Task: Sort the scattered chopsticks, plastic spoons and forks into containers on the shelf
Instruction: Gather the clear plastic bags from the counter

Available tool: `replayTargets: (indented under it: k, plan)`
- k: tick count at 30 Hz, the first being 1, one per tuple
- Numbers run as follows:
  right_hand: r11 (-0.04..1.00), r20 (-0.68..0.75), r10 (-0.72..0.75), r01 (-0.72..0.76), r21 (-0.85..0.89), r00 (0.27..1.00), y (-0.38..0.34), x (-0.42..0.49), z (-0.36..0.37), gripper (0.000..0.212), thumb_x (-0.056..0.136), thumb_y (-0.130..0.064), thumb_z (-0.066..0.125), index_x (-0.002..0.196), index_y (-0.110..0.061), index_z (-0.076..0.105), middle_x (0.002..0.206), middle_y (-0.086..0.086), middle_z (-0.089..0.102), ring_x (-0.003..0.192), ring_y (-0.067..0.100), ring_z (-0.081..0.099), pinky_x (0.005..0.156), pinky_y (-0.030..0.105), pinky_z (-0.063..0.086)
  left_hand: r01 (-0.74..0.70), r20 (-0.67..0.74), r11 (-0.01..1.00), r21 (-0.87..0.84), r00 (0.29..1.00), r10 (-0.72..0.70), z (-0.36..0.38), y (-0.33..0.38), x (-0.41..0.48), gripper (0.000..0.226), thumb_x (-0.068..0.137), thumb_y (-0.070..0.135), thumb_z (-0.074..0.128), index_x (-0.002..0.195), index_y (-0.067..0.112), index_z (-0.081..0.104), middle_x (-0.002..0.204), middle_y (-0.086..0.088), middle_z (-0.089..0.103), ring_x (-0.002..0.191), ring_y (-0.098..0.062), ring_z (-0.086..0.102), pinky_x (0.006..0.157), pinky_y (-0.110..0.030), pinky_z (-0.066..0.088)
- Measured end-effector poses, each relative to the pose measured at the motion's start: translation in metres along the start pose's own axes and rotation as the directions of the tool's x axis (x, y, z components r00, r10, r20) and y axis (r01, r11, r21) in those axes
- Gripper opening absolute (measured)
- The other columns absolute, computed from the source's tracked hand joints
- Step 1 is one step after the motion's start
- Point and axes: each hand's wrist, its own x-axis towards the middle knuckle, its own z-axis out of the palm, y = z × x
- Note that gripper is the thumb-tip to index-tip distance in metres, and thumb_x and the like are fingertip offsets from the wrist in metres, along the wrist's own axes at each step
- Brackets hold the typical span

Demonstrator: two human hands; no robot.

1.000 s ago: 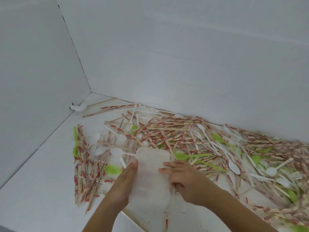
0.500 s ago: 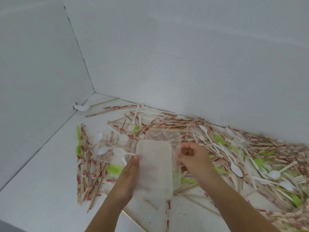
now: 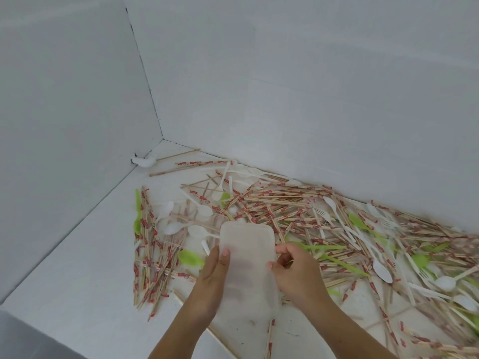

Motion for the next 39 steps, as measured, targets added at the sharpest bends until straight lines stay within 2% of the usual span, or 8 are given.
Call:
replayTargets:
  k: [6,13,16,19,25,29,33,39]
  plan:
    - [0.993,0.094,-0.106,0.11,-0.037,0.99,0.006,0.0,0.011,0.026,0.082,-0.011,0.085,0.078,-0.026,0.063,0.067,-0.005,0.06,0.058,0.003,0.051,0.06,0.015,0.04,0.048,0.081,0.993,-0.112,0.996,-0.039,-0.02,0.003,-0.005,0.032,0.102,0.047,0.056,0.134,0.05,0.059,0.128,0.014,0.071,0.114,-0.009,0.07,0.096,-0.039,0.059]
    - [0.968,0.203,-0.197,0.223,-0.112,0.959,-0.042,0.048,0.054,0.013,0.097,-0.026,0.065,0.109,-0.027,0.07,0.102,-0.008,0.068,0.086,0.004,0.065,0.076,0.025,0.056,-0.085,-0.257,0.979,-0.183,0.966,0.036,-0.12,0.014,0.004,0.035,0.095,0.032,0.066,0.128,0.019,0.064,0.117,-0.015,0.075,0.104,-0.039,0.074,0.089,-0.063,0.057]
    - [0.771,0.392,-0.281,0.45,-0.451,0.876,-0.056,0.073,0.096,0.074,0.09,-0.055,0.066,0.152,-0.031,0.035,0.151,0.003,0.04,0.144,0.029,0.035,0.117,0.048,0.035,-0.131,-0.408,0.978,-0.164,0.911,0.054,-0.158,0.02,0.013,0.024,0.098,0.03,0.068,0.119,0.018,0.066,0.116,-0.014,0.075,0.102,-0.036,0.074,0.09,-0.059,0.058]
    - [0.562,0.534,-0.2,0.542,-0.625,0.822,-0.068,0.087,0.13,0.112,0.082,-0.07,0.066,0.161,-0.036,-0.007,0.171,0.011,-0.007,0.157,0.04,-0.004,0.123,0.064,0.007,-0.134,-0.46,0.98,-0.146,0.886,0.053,-0.182,0.024,0.023,0.026,0.095,0.045,0.072,0.114,0.028,0.066,0.117,-0.007,0.075,0.105,-0.034,0.074,0.093,-0.063,0.057]
    - [0.546,0.493,-0.201,0.515,-0.661,0.847,-0.078,0.104,0.141,0.133,0.062,-0.062,0.079,0.157,-0.039,-0.011,0.151,0.011,0.021,0.138,0.039,0.022,0.113,0.06,0.025,-0.183,-0.457,0.972,-0.148,0.884,0.097,-0.206,0.023,0.038,0.034,0.092,0.057,0.069,0.117,0.035,0.064,0.123,-0.003,0.074,0.111,-0.037,0.072,0.095,-0.065,0.054]
    - [0.732,0.395,-0.196,0.401,-0.55,0.898,-0.074,0.106,0.112,0.123,0.071,-0.048,0.08,0.158,-0.041,-0.007,0.15,0.008,0.022,0.142,0.037,0.023,0.114,0.057,0.026,-0.216,-0.474,0.961,-0.17,0.873,0.113,-0.213,0.021,0.033,0.03,0.096,0.052,0.067,0.121,0.036,0.063,0.124,-0.005,0.074,0.11,-0.038,0.072,0.096,-0.065,0.053]
    - [0.981,0.275,-0.105,0.145,-0.13,0.956,-0.06,0.106,0.066,0.035,0.097,-0.024,0.064,0.133,-0.027,0.062,0.116,-0.001,0.063,0.101,0.023,0.065,0.086,0.039,0.053,-0.214,-0.499,0.952,-0.218,0.863,0.08,-0.208,0.016,0.023,0.023,0.103,0.037,0.061,0.121,0.023,0.059,0.119,-0.01,0.076,0.105,-0.04,0.073,0.092,-0.06,0.056]
    - [0.809,0.277,0.222,-0.335,0.483,0.935,-0.044,0.108,0.005,0.022,0.093,0.004,0.06,0.086,-0.013,0.071,0.084,0.008,0.068,0.071,0.02,0.062,0.068,0.036,0.053,-0.135,-0.44,0.955,-0.265,0.898,0.005,-0.198,-0.007,0.003,0.028,0.101,0.037,0.061,0.122,0.018,0.06,0.119,-0.009,0.076,0.106,-0.039,0.072,0.096,-0.064,0.054]
